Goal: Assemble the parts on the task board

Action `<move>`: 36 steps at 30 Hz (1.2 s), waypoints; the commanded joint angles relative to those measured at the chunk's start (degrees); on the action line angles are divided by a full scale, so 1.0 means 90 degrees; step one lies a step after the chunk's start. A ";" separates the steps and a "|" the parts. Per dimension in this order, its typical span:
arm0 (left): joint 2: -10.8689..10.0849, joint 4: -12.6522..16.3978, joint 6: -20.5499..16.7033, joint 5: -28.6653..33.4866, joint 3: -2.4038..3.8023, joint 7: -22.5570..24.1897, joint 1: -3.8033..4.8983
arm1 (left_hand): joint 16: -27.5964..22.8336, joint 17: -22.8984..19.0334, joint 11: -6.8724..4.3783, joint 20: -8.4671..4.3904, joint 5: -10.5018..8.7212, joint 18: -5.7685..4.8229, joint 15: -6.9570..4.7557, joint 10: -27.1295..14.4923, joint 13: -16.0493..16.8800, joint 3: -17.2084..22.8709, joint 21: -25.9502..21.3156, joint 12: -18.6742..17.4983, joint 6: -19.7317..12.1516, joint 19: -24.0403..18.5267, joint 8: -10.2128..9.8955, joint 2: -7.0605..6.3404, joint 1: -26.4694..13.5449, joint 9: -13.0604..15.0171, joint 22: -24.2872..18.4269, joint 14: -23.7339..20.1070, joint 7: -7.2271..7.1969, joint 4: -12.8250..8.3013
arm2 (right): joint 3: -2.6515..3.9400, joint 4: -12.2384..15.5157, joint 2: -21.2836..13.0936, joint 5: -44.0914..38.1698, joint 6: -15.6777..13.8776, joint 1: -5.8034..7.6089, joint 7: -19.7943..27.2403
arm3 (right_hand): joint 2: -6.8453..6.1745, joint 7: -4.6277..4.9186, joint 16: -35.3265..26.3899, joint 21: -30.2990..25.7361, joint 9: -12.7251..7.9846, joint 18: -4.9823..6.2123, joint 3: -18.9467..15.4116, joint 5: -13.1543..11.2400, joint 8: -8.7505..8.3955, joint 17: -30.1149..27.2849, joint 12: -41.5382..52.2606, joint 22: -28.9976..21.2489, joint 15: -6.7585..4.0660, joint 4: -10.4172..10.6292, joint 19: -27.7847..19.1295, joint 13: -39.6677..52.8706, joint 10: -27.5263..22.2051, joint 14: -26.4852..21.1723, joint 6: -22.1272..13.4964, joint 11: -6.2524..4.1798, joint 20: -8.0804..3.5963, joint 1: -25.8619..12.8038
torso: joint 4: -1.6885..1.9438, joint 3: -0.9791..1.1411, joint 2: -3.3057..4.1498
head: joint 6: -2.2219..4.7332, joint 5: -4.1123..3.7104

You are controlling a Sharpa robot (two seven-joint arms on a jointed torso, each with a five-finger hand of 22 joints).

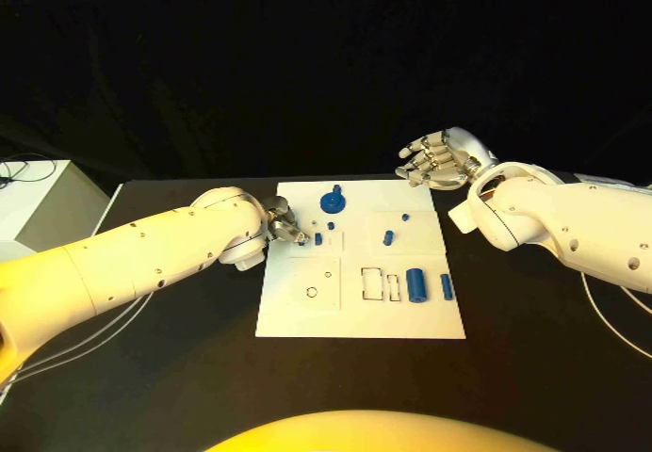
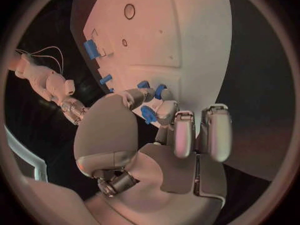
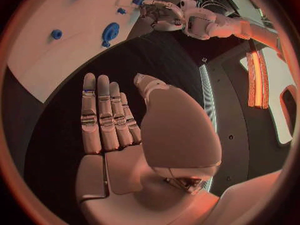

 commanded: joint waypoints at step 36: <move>-0.0220 0.0213 -0.0054 0.0241 0.0001 -0.0021 -0.0052 | 0.0021 0.1677 0.0229 0.0151 -0.0164 0.0051 0.0187 -0.0780 -0.0586 -0.4076 -0.0285 -0.0191 -0.0575 -0.0206 -0.0145 0.0476 0.0586 -0.0147 0.0024 0.0672 0.0228 0.0655 | 0.0002 0.0027 -0.0027 -0.0065 0.0105 -0.0025 0.0051 | 0.0020 0.0127 -0.0252 -0.0047 -0.0023 0.0079 -0.0053 0.0058 -0.0099 -0.0104 -0.0100 -0.0267 0.0117 -0.0090 -0.0214 -0.0197 -0.0053 -0.0156 -0.0009 0.0075 0.0111 -0.0100 | 0.0007 -0.0010 0.0005 | 0.0025 -0.0018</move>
